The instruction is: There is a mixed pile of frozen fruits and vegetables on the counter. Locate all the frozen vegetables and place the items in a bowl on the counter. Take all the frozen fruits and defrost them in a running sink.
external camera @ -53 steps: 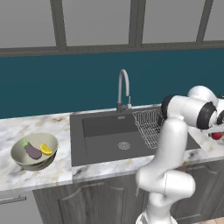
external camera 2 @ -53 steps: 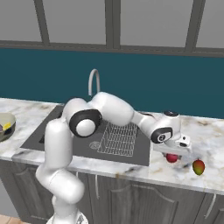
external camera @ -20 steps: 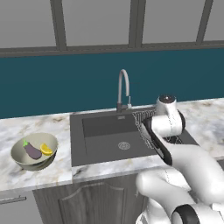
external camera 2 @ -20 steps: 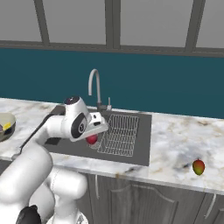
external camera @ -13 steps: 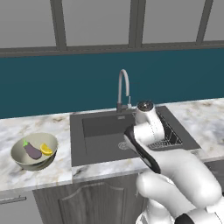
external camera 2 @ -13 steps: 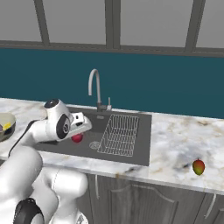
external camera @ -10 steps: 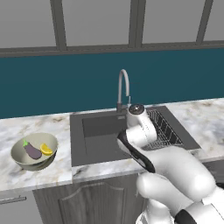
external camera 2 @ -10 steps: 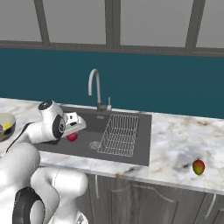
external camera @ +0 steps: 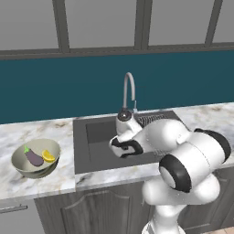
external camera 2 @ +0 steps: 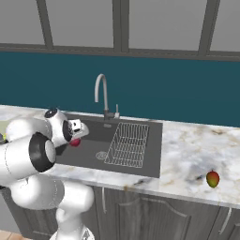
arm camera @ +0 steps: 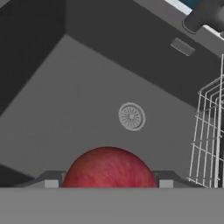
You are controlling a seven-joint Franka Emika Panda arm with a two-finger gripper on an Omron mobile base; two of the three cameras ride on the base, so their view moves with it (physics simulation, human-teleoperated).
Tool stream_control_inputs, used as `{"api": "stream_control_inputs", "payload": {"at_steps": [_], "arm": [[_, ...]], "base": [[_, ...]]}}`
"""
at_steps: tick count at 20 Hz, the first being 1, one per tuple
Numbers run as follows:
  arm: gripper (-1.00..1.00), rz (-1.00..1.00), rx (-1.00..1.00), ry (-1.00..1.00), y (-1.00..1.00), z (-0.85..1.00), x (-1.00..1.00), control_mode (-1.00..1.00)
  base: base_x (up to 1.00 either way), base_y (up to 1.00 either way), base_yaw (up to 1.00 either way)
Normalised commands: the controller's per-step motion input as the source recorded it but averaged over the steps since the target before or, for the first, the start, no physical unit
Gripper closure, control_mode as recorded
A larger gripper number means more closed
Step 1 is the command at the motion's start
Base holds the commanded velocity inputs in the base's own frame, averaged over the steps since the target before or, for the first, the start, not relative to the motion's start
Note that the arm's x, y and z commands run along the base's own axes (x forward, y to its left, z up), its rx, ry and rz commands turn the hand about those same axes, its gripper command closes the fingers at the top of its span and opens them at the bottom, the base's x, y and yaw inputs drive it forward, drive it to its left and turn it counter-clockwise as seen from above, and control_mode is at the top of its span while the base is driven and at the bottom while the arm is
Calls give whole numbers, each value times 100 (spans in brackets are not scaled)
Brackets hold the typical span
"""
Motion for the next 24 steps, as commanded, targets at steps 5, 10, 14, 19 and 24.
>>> {"api": "stream_control_inputs", "payload": {"at_steps": [5, 10, 14, 19, 24], "arm": [[100, -2, 0, 10, 15, -64, 78, -100], [100, -6, 0, 11, 33, -63, 38, -100], [100, -8, 0, 6, 32, -64, 29, -100], [100, -7, 0, 2, 15, -58, 34, -100], [100, -7, 0, 0, 9, -51, 34, -100]], "base": [[0, 0, 0], [0, 0, 0], [0, 0, 0], [0, 0, 0], [0, 0, 0]]}}
